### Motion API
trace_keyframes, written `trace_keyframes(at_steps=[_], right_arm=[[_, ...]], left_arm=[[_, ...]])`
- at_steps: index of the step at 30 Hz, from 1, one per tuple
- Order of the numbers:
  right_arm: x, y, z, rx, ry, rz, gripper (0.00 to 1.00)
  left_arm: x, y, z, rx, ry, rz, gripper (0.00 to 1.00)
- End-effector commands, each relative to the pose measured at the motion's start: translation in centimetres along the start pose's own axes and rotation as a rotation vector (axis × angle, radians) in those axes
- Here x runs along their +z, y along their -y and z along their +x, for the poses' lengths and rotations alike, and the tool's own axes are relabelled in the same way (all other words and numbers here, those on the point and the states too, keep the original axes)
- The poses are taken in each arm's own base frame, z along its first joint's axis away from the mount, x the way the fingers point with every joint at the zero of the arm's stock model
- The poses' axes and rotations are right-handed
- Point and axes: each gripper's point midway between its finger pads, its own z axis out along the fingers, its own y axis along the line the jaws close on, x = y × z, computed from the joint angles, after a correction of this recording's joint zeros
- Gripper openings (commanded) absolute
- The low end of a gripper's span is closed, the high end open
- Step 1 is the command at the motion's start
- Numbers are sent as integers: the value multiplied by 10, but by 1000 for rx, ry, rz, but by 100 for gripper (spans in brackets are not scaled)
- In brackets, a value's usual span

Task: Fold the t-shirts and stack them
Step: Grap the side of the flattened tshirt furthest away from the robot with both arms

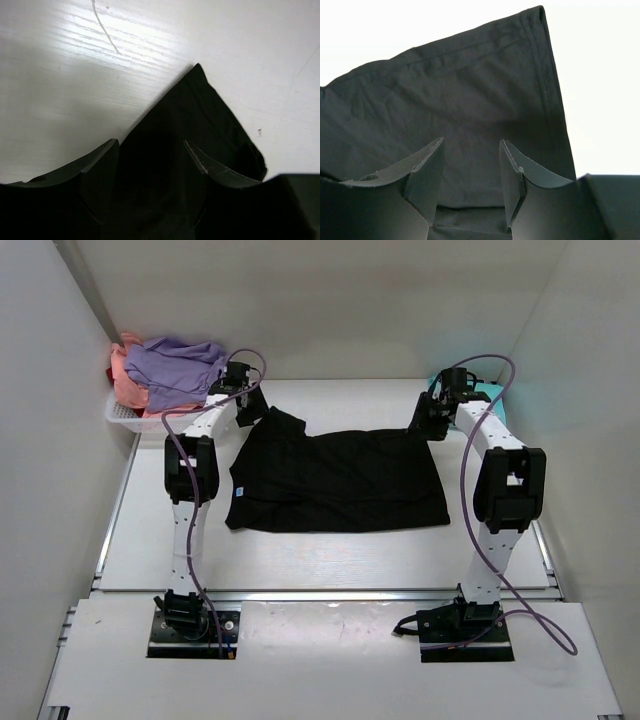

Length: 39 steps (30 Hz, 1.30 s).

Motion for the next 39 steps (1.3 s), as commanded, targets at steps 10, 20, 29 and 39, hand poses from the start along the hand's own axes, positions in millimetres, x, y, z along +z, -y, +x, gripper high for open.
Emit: trace_keyframes(at_steps=[10, 20, 29, 39], right_arm=[[12, 2, -30, 5, 49, 2, 45], [52, 30, -54, 40, 28, 146, 56], [77, 40, -74, 63, 14, 206, 56], [90, 41, -65, 67, -40, 204, 0]], left_arm=[[10, -18, 17, 65, -100, -110, 50], [5, -15, 21, 64, -142, -87, 0], [-11, -5, -2, 27, -97, -29, 0], [-28, 8, -23, 1, -63, 57, 0]])
